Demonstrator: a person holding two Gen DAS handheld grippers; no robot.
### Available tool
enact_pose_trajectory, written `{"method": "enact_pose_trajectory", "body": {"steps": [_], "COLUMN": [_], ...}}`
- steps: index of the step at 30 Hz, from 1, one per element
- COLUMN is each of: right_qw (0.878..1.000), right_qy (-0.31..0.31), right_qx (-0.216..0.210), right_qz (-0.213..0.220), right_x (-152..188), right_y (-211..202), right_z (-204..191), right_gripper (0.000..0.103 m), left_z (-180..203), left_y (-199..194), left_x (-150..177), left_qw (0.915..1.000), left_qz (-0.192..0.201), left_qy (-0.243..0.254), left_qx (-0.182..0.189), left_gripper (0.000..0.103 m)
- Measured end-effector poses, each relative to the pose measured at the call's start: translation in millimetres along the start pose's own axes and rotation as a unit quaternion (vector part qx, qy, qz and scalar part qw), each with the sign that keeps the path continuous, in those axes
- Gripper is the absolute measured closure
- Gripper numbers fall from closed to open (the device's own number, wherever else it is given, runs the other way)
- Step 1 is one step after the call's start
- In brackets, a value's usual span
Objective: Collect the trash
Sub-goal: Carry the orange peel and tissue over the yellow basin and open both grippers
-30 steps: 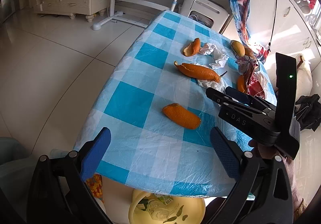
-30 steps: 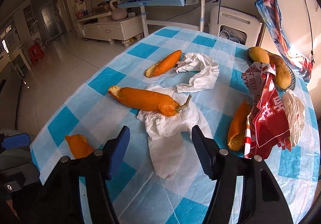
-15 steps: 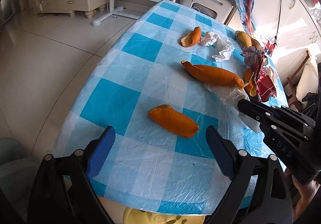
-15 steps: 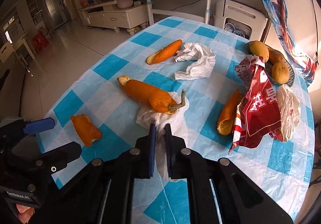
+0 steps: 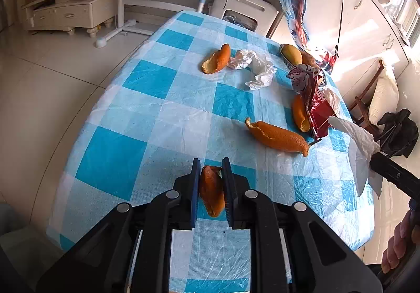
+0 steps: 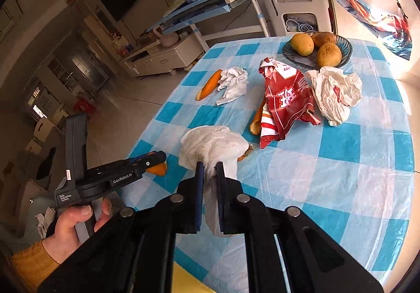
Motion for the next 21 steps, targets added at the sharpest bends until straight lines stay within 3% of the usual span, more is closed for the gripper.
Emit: {"method": "enact_pose_trajectory", "body": {"steps": [5, 11, 16, 21], "right_qw": [0.999, 0.999, 0.994, 0.972], "right_qy": [0.019, -0.027, -0.088, -0.172], "right_qx": [-0.018, -0.018, -0.035, -0.046], "right_qz": [0.031, 0.008, -0.052, -0.154], "right_x": [-4.2, 24.0, 75.1, 145.6], "right_y": [-17.9, -26.5, -25.3, -9.3], "right_z": [-4.4, -30.5, -63.7, -90.6], "right_gripper": [0.093, 0.093, 0.092, 0.092], "left_z": [1.0, -11.6, -15.7, -7.2], "left_y": [-18.0, -25.3, -34.3, -59.6], "left_x": [-1.3, 4.0, 6.3, 9.0], "left_qw": [0.9997, 0.9997, 0.9995, 0.9987], "left_qz": [0.016, 0.013, 0.015, 0.025], "left_qy": [-0.002, -0.016, -0.016, 0.014], "left_qx": [0.019, 0.012, 0.024, 0.042], "left_gripper": [0.089, 0.089, 0.090, 0.090]}}
Point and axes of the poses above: each gripper's, at about its wrist camera, not at the fingertips, and y roughly the way its jaws point, z to its right, x to its underside, the point moved 9 cm from there along y, roughly the way its jaws point, and after that the axes turned 11 degrees about z, right-handed, at the moved point
